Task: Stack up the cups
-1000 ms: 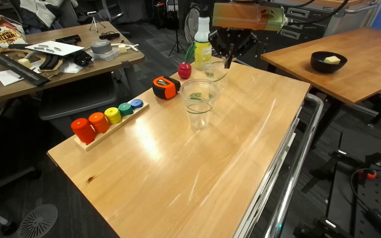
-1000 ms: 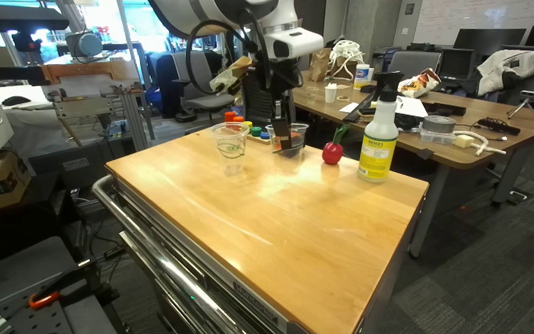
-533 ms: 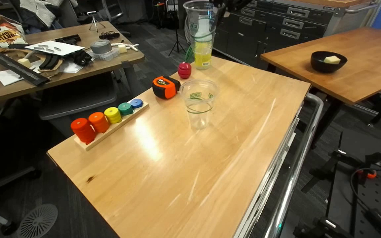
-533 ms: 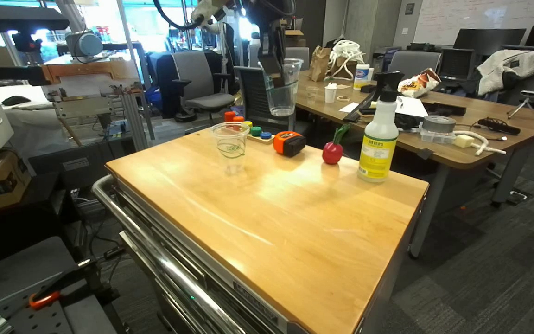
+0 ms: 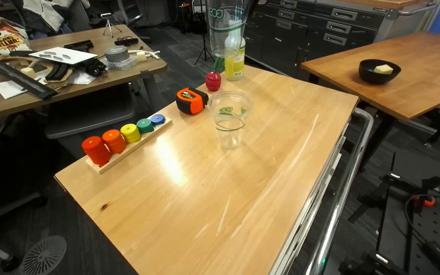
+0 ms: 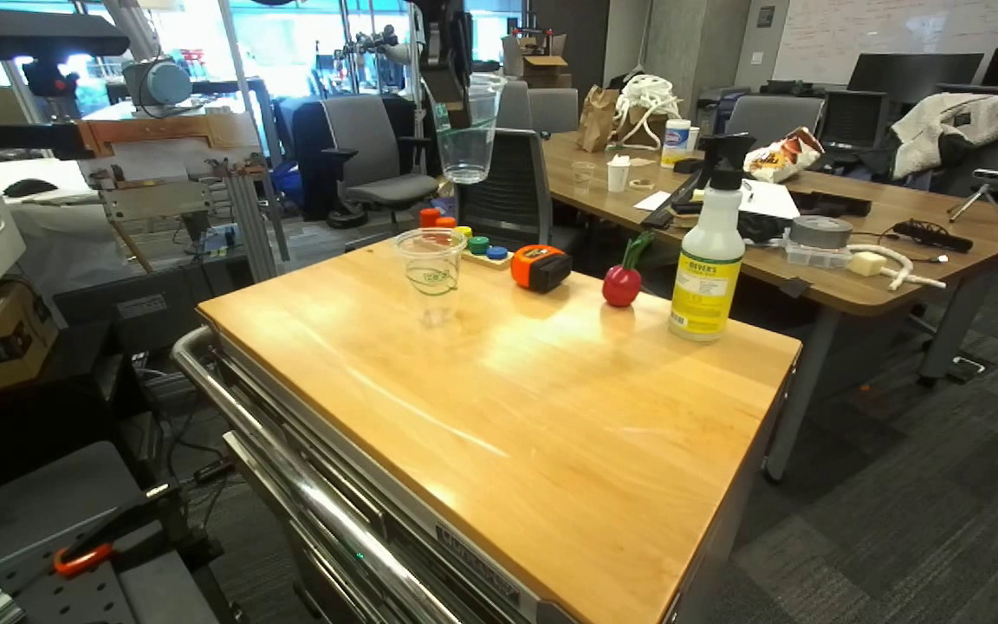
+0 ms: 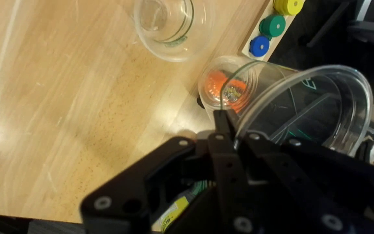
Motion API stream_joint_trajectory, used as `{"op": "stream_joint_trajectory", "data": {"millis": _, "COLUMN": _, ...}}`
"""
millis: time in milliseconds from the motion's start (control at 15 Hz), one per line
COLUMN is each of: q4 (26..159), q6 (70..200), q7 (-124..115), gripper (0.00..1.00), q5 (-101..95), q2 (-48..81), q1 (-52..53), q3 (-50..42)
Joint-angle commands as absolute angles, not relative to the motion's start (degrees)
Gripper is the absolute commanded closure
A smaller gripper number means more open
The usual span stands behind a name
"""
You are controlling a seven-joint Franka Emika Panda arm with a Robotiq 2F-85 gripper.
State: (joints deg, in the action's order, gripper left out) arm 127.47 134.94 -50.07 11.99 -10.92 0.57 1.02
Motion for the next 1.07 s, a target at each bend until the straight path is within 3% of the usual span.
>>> {"op": "stream_joint_trajectory", "data": {"millis": 0, "q4": 130.35, "q6": 133.29, "q7": -45.76, "gripper": 0.99, "q5": 15.86, "q2": -13.4, "q1": 1.27, "q3": 1.57}}
{"op": "stream_joint_trajectory", "data": {"millis": 1000, "q4": 133.28, "q6": 137.11, "q7": -40.51, "gripper": 0.99, "q5": 15.53, "q2": -8.76, "q1": 1.38, "q3": 3.21}}
